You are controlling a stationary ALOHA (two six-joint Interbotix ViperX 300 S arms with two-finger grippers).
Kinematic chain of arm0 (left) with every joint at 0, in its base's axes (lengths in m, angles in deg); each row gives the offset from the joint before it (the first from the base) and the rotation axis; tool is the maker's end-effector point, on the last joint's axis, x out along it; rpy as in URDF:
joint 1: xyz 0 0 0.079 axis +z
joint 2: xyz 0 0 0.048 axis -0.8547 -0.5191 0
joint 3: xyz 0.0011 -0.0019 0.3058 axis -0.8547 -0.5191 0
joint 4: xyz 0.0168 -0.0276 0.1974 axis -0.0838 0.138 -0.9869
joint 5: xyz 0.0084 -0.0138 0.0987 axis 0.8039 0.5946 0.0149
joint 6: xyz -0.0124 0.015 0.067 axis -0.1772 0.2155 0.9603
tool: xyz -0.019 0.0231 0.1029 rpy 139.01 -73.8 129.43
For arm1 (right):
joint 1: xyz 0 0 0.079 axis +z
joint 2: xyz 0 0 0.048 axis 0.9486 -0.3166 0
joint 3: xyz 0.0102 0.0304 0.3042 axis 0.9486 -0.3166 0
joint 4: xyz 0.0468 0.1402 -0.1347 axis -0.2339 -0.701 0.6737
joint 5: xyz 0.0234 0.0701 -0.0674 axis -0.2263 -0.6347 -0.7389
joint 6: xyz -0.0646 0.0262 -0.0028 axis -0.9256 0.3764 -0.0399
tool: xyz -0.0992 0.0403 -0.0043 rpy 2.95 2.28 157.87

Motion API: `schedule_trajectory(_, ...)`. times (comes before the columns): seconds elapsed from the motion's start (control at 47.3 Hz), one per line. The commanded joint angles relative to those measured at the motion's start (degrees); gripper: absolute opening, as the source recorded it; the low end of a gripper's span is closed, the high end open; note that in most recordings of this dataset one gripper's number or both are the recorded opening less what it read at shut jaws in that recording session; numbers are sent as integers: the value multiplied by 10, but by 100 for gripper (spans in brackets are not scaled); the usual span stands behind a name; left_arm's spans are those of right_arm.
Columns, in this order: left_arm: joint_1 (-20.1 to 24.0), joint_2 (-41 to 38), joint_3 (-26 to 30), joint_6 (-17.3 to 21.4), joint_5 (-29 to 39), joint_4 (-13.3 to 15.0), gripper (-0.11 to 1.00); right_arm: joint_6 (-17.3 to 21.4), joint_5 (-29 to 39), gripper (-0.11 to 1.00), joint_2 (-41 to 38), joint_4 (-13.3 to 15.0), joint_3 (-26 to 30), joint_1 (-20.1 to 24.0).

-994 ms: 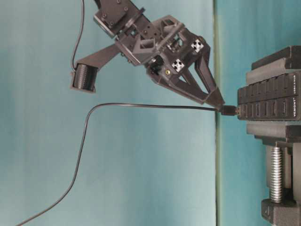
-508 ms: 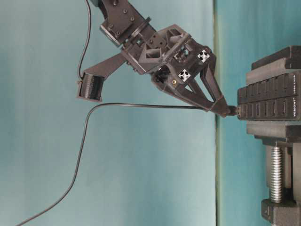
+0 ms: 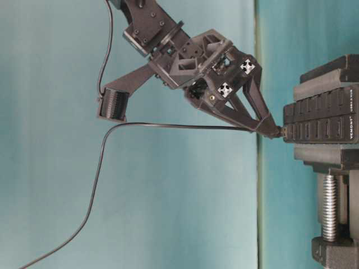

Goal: Insert the USB into the center port of the fixed hub
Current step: 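Lower the right gripper and grasp the USB plug near the hub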

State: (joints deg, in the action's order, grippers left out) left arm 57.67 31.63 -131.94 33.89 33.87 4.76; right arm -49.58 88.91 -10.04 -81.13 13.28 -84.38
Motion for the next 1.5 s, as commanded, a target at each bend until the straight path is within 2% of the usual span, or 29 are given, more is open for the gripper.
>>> schedule_trajectory(0.0,1,0,15,-1,-5,0,0,-1,-5,74,7,0,12,2)
schedule_trajectory(0.296,1,0,13,-1,-5,-1,0,-3,-8,33,4,0,12,8)
schedule_trajectory(0.423,1,0,11,-1,-5,-1,0,-3,-9,19,3,0,11,12)
schedule_trajectory(0.508,1,0,11,-1,-5,-1,0,0,-9,13,4,-1,12,12)
schedule_trajectory(0.973,1,2,11,-1,-5,0,0,13,-9,10,7,-4,13,12)
schedule_trajectory(1.48,1,2,11,-2,-5,-1,0,29,27,10,32,-4,33,11)
